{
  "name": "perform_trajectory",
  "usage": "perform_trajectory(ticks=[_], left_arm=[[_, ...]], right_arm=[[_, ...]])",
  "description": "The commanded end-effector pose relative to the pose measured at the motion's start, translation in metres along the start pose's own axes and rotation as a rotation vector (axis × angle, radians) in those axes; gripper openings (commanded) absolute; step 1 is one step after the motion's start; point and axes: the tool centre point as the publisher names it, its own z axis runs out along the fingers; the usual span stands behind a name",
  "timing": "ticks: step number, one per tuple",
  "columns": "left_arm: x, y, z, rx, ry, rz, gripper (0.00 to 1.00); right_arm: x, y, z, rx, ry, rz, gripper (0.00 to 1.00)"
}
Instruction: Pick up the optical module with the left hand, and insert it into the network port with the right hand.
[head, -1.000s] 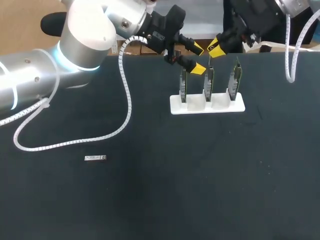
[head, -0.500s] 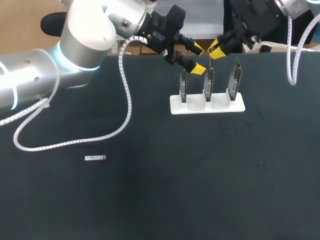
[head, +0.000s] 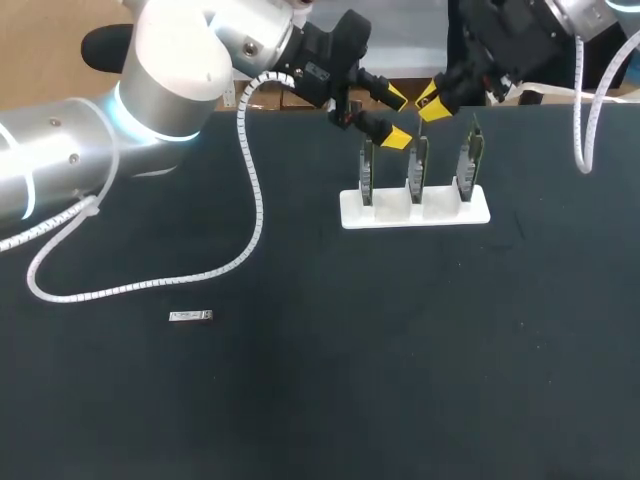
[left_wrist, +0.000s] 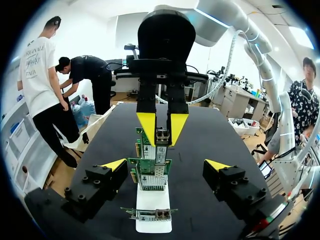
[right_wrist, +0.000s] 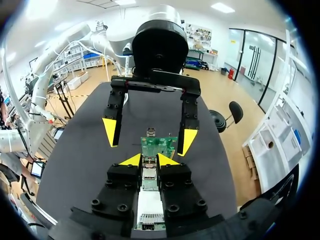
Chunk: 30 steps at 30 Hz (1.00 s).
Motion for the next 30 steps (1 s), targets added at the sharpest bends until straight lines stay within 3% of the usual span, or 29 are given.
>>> perform_trajectory(ticks=[1,24,25,26,27,28,29,30], left_arm=[[-0.0011,0.0021,0.0005,0.004,0.005,-0.002,1.00],[-0.0011,0.0021,0.0005,0.004,0.005,-0.002,1.00],[-0.0011,0.0021,0.0005,0.004,0.005,-0.002,1.00],[-0.0011,0.0021,0.0005,0.004,0.005,-0.002,1.00],[-0.0011,0.0021,0.0005,0.004,0.005,-0.002,1.00],[-0.0011,0.0021,0.0005,0.004,0.005,-0.002,1.00],[-0.0011,0.0021,0.0005,0.004,0.005,-0.002,1.00],[-0.0011,0.0021,0.0005,0.004,0.005,-0.002,1.00]], right_arm=[[0.0015,0.0003,0.0017,0.000,0.004,0.003,0.00],[0.0091,-0.0040,0.0074,-0.011,0.019,0.012,0.00],[0.0092,-0.0042,0.0073,-0.009,0.018,0.014,0.10],[0.0093,-0.0045,0.0071,-0.009,0.017,0.017,0.40],[0.0093,-0.0047,0.0069,-0.007,0.016,0.018,0.51],[0.0093,-0.0051,0.0065,-0.006,0.015,0.019,0.91],[0.0092,-0.0055,0.0061,-0.005,0.014,0.021,1.00],[0.0092,-0.0056,0.0059,-0.004,0.014,0.022,1.00]])
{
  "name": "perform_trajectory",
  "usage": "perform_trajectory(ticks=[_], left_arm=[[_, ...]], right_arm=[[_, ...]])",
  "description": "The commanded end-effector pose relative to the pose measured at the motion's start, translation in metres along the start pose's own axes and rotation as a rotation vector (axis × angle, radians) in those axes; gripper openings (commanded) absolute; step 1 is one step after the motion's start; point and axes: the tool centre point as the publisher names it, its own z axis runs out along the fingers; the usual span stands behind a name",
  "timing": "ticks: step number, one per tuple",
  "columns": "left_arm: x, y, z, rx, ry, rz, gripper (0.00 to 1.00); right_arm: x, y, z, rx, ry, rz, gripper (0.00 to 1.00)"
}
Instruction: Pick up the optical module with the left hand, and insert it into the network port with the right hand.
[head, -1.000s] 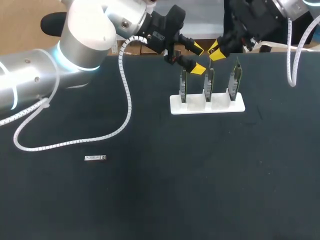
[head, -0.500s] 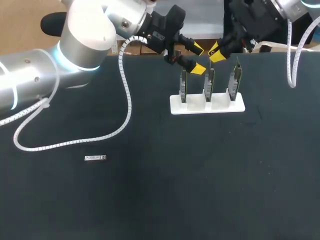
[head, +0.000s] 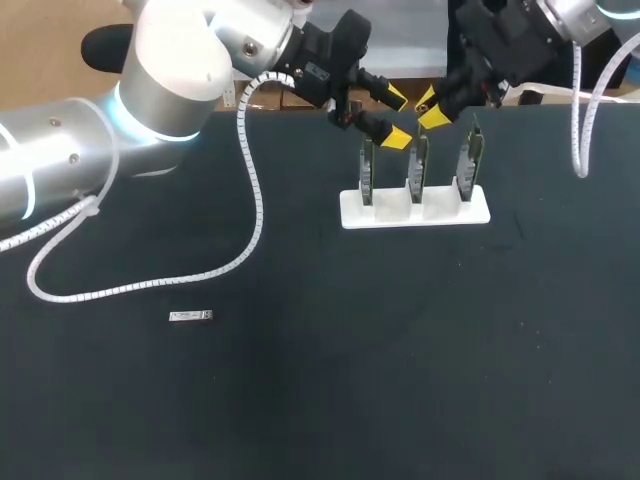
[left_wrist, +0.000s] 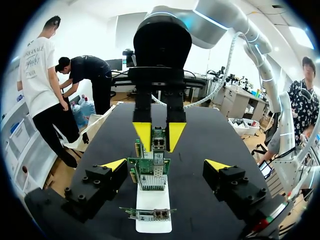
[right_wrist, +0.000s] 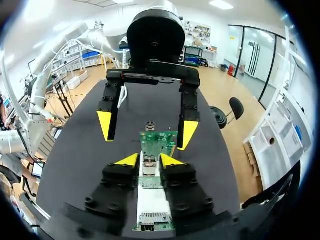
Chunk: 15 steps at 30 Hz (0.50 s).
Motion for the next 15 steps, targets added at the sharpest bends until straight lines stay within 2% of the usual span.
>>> perform_trajectory(ticks=[1,15], left_arm=[[-0.001,0.002,0.001,0.004,0.005,-0.002,1.00],[-0.001,0.002,0.001,0.004,0.005,-0.002,1.00]], right_arm=[[0.000,-0.002,-0.001,0.000,-0.004,0.003,1.00],[-0.002,-0.002,-0.015,0.023,-0.031,0.015,1.00]])
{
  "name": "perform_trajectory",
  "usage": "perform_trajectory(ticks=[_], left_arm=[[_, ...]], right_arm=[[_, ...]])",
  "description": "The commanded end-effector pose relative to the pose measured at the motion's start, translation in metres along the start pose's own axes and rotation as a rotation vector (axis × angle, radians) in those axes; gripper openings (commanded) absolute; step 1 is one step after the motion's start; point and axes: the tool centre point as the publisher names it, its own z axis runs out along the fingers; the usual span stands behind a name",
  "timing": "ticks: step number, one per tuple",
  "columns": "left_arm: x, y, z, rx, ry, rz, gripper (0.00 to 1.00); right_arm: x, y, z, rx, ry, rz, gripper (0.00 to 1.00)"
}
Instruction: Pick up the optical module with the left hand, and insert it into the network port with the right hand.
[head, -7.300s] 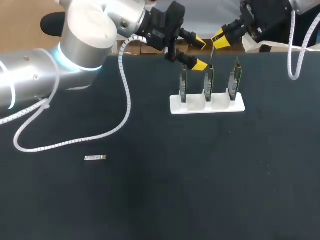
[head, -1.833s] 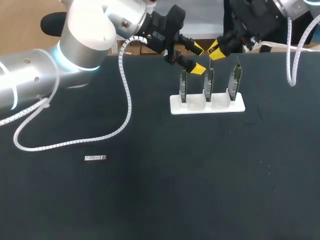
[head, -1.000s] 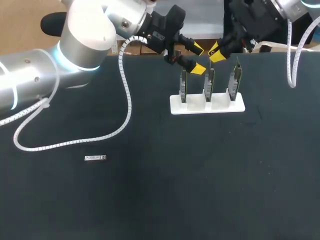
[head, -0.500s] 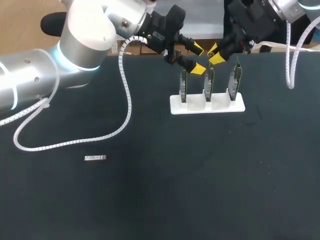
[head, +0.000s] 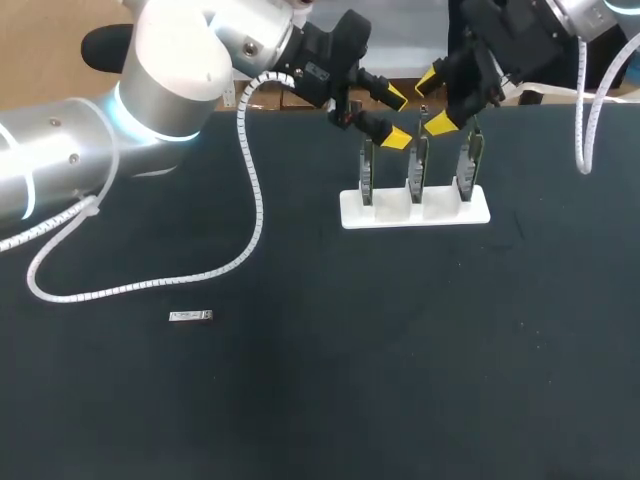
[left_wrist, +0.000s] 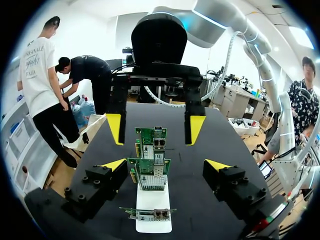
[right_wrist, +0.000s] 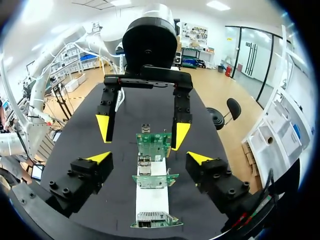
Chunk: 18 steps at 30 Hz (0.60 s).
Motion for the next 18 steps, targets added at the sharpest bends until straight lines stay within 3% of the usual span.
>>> perform_trajectory(ticks=[1,18], left_arm=[[-0.001,0.002,0.001,0.004,0.005,-0.002,1.00],[-0.001,0.002,0.001,0.004,0.005,-0.002,1.00]], right_arm=[[0.001,0.003,-0.008,0.005,-0.013,0.004,1.00],[0.001,0.010,-0.044,-0.052,-0.077,0.029,1.00]])
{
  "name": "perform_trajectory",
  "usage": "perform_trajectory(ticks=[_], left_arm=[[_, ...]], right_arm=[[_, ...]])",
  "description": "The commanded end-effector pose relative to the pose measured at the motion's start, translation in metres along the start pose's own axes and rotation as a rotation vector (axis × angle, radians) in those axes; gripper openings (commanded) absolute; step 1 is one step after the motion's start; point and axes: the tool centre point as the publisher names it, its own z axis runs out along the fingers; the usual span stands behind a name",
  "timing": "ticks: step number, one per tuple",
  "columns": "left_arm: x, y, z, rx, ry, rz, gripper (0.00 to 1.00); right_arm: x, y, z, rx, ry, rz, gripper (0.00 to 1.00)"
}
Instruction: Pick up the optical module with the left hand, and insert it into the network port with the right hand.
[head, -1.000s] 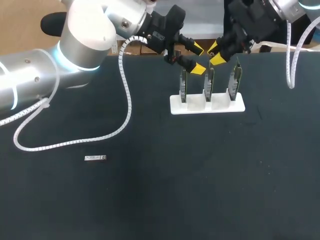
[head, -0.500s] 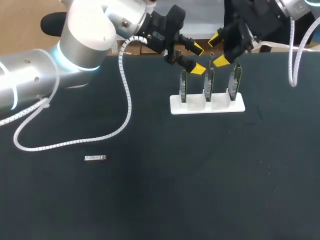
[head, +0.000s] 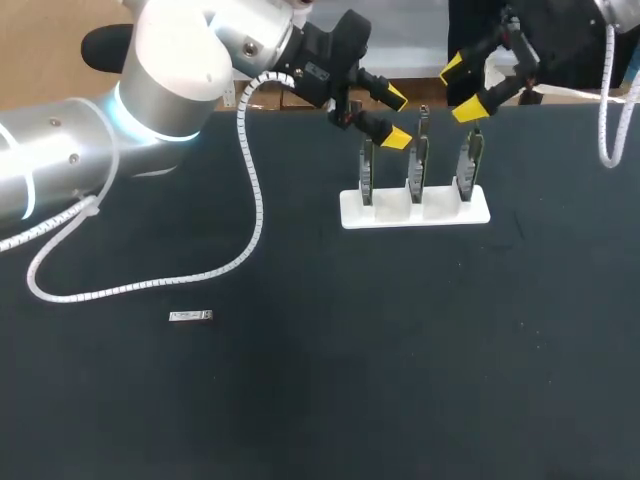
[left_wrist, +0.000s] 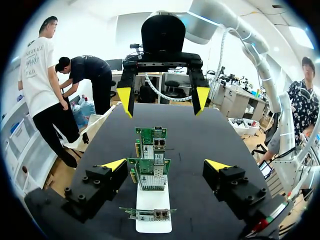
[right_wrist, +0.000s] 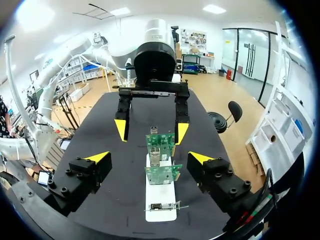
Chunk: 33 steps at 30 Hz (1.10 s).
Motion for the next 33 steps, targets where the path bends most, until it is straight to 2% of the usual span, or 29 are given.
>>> perform_trajectory(ticks=[1,2,3,13,23,33], left_arm=[[-0.001,0.002,0.001,0.004,0.005,-0.002,1.00],[-0.001,0.002,0.001,0.004,0.005,-0.002,1.00],[-0.001,0.002,0.001,0.004,0.005,-0.002,1.00],[-0.001,0.002,0.001,0.004,0.005,-0.002,1.00],[-0.001,0.002,0.001,0.004,0.005,-0.002,1.00],[-0.001,0.002,0.001,0.004,0.005,-0.002,1.00]], right_arm=[[-0.001,-0.002,-0.005,-0.009,-0.003,-0.010,1.00],[-0.001,-0.001,-0.005,-0.009,-0.006,-0.015,0.46],[-0.002,-0.001,-0.005,-0.006,-0.013,-0.025,0.00],[-0.010,-0.003,0.001,0.004,-0.021,-0.039,0.00],[-0.023,-0.006,0.019,0.008,-0.033,-0.059,0.00],[-0.018,-0.009,0.032,-0.001,-0.023,-0.043,0.00]])
